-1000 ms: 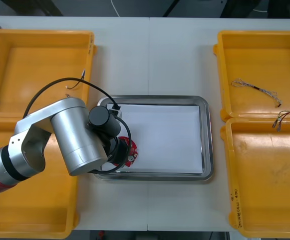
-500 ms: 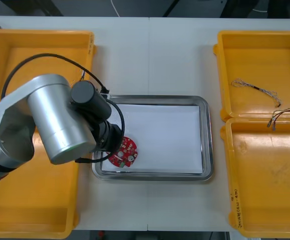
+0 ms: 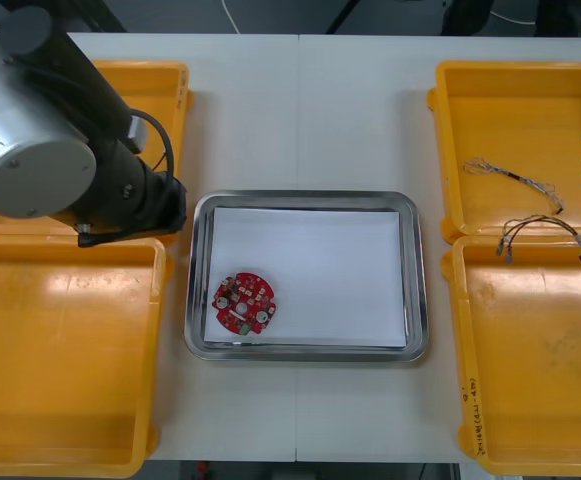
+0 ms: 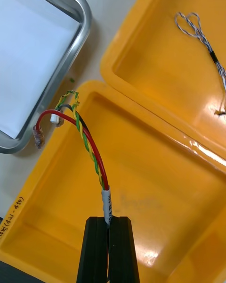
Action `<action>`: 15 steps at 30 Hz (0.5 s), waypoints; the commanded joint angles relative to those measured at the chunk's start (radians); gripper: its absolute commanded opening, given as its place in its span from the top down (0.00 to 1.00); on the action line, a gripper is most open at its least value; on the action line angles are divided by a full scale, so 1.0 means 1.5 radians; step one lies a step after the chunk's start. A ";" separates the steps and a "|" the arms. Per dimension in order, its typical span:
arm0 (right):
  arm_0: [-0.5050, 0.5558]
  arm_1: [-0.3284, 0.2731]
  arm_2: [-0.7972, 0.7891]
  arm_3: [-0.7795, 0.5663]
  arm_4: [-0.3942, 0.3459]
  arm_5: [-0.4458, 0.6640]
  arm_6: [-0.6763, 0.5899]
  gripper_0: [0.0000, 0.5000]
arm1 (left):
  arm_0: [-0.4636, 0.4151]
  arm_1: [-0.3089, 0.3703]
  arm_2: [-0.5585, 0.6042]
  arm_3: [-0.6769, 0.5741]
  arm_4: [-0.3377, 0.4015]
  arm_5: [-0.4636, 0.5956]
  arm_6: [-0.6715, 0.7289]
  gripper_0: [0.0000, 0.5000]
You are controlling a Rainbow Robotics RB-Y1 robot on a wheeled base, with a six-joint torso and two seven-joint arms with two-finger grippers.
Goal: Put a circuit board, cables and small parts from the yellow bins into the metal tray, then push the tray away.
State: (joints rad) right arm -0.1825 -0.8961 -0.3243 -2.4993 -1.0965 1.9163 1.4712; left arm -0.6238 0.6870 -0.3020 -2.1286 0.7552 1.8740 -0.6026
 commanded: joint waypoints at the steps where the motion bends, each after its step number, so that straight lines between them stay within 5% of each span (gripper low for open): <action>1: -0.074 -0.023 0.075 -0.023 -0.004 0.002 0.038 1.00 | -0.033 0.047 0.053 0.037 0.009 0.009 0.026 0.00; 15: -0.236 -0.022 0.322 -0.020 0.037 0.002 0.081 1.00 | -0.080 0.075 0.127 0.196 0.016 -0.002 0.034 0.00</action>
State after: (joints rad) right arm -0.4631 -0.8969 0.0798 -2.5077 -1.0627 1.9167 1.5389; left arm -0.6847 0.7546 -0.1462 -1.8603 0.7685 1.8787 -0.6026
